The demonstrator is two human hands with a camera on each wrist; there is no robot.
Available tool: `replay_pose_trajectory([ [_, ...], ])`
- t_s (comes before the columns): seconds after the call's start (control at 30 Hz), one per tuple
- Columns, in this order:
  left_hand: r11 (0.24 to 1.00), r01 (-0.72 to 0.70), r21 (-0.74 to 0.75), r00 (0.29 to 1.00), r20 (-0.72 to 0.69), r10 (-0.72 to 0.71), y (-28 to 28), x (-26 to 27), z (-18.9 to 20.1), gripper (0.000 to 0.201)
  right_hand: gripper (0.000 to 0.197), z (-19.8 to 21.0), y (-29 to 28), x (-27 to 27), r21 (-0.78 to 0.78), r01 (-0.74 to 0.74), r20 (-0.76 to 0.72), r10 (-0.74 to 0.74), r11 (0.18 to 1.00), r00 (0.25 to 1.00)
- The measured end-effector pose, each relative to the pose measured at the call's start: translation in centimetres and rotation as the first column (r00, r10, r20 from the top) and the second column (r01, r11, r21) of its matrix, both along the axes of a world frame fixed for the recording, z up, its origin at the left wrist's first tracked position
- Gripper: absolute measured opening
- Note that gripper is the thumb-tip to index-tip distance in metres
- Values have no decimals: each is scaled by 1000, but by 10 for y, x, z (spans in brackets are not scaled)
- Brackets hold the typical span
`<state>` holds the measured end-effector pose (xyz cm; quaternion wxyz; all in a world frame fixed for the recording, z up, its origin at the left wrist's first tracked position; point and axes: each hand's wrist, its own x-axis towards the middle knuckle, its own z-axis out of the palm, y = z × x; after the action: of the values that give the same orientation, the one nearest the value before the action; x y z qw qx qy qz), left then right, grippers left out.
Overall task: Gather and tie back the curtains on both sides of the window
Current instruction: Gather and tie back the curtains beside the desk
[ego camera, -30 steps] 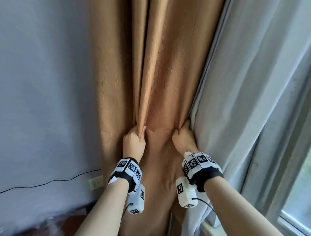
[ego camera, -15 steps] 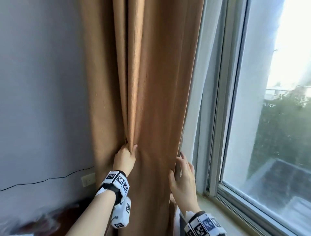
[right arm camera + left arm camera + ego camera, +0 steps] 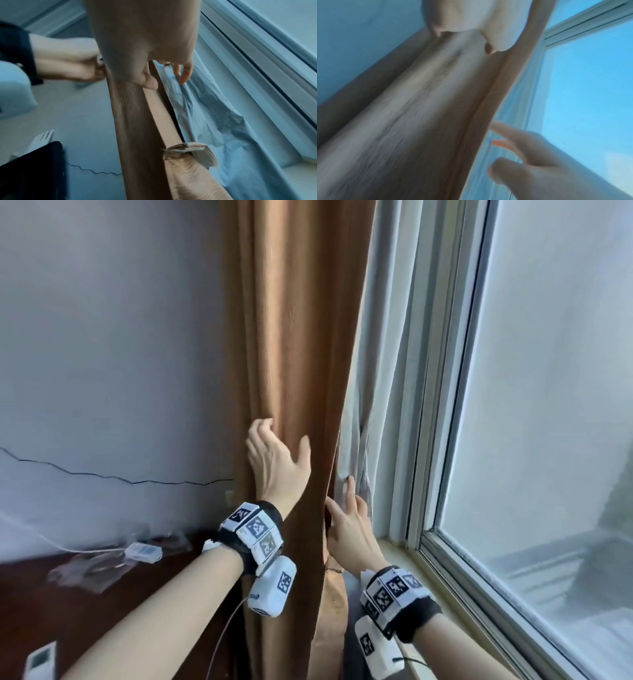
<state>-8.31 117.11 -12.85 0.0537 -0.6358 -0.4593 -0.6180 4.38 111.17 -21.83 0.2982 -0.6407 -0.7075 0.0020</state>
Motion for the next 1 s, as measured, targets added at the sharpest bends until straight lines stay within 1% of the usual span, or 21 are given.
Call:
replay_pose_trajectory([
  [0.03,992,91,83,994,-75,-85,-17,5,7,57,75,0,-4,-1,-10,0,31,1,1000,1000],
  [0.07,982,166,85,974,-168,-151,-33,9,12,59,74,-1,-11,-4,-18,-13,49,14,1000,999],
  [0.13,977,206,-57,933,-289,-214,-49,17,19,68,72,-1,-22,-6,-22,-69,74,71,997,995],
  [0.2,951,170,-260,933,-267,-240,-56,20,23,69,71,3,-34,1,-57,-143,55,146,988,988],
  [0.27,915,157,-372,953,-185,-239,-61,17,25,64,64,9,-45,12,-78,-164,-18,164,983,986],
  [0.3,905,160,-394,957,-162,-240,-62,13,25,64,56,11,-49,19,-32,-157,-108,152,987,982],
  [0.33,902,162,-400,955,-166,-245,-64,8,26,66,47,11,-51,26,52,-117,-243,126,992,962],
  [0.4,927,170,-335,941,-222,-253,-67,-2,25,76,35,11,-49,43,200,77,-518,39,977,854],
  [0.43,944,186,-271,931,-258,-258,-71,-7,24,83,31,11,-45,52,222,165,-617,7,961,787],
  [0.5,968,179,-174,913,-337,-229,-81,-11,24,99,26,14,-33,70,192,275,-731,-49,942,681],
  [0.57,977,102,-188,890,-421,-174,-92,-10,20,105,26,18,-19,86,124,313,-765,-110,942,635],
  [0.6,976,74,-206,887,-433,-159,-93,-9,16,102,28,19,-9,94,83,298,-766,-131,951,630],
  [0.63,975,57,-214,900,-413,-143,-90,-9,12,94,32,20,1,101,40,261,-754,-142,964,641],
  [0.7,969,35,-245,946,-306,-112,-81,-9,5,66,45,21,19,110,-32,172,-692,-146,985,707],
  [0.73,960,21,-279,965,-246,-92,-79,-8,2,52,50,22,27,111,-40,120,-677,-115,992,727],
  [0.8,931,19,-364,981,-173,-88,-80,-4,0,34,48,25,36,106,17,25,-706,-6,1000,708],
  [0.83,914,32,-405,980,-167,-108,-82,-2,1,39,41,27,40,100,71,21,-738,38,997,674],
  [0.87,893,34,-448,976,-176,-125,-85,0,1,52,31,28,43,95,111,46,-774,57,993,631],
  [0.93,874,-28,-485,967,-235,-99,-86,3,2,76,12,31,50,85,135,37,-861,99,990,499],
  [0.97,871,-88,-483,955,-290,-64,-85,5,3,82,17,30,55,85,116,0,-889,104,993,446],
  [1.0,866,-151,-477,935,-352,-31,-83,8,2,86,25,27,58,85,90,-28,-905,93,996,415],
])
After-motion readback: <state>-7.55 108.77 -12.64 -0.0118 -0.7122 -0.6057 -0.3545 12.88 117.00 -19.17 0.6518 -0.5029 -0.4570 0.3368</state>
